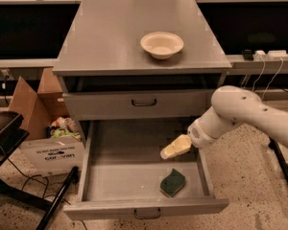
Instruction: Place sponge into middle drawer
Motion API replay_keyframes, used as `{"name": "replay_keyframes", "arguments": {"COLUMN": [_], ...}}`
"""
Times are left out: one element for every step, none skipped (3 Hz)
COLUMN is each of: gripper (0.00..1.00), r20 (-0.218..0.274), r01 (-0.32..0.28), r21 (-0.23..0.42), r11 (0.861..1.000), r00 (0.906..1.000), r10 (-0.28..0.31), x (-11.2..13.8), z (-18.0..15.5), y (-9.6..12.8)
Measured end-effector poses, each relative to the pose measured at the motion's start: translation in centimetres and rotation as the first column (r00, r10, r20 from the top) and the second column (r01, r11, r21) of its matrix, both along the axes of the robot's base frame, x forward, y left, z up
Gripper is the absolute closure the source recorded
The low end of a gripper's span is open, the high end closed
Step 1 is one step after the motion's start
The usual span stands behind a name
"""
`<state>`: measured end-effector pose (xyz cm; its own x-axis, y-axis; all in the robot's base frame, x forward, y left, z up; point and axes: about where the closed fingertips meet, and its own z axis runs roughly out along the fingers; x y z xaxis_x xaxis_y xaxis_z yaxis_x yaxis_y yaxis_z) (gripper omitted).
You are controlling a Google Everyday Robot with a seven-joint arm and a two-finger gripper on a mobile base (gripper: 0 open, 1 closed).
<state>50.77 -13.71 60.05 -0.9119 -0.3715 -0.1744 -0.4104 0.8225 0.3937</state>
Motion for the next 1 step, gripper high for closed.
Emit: {"name": "replay_keyframes", "arguments": {"gripper": [0.0], "r20": [0.13], "r01": [-0.049], "r21": [-0.12], "r11": [0.992], "r00": [0.9894], "r10": [0.064], "x": [-3.56], "z": [8.2], "y": [-0.3]}}
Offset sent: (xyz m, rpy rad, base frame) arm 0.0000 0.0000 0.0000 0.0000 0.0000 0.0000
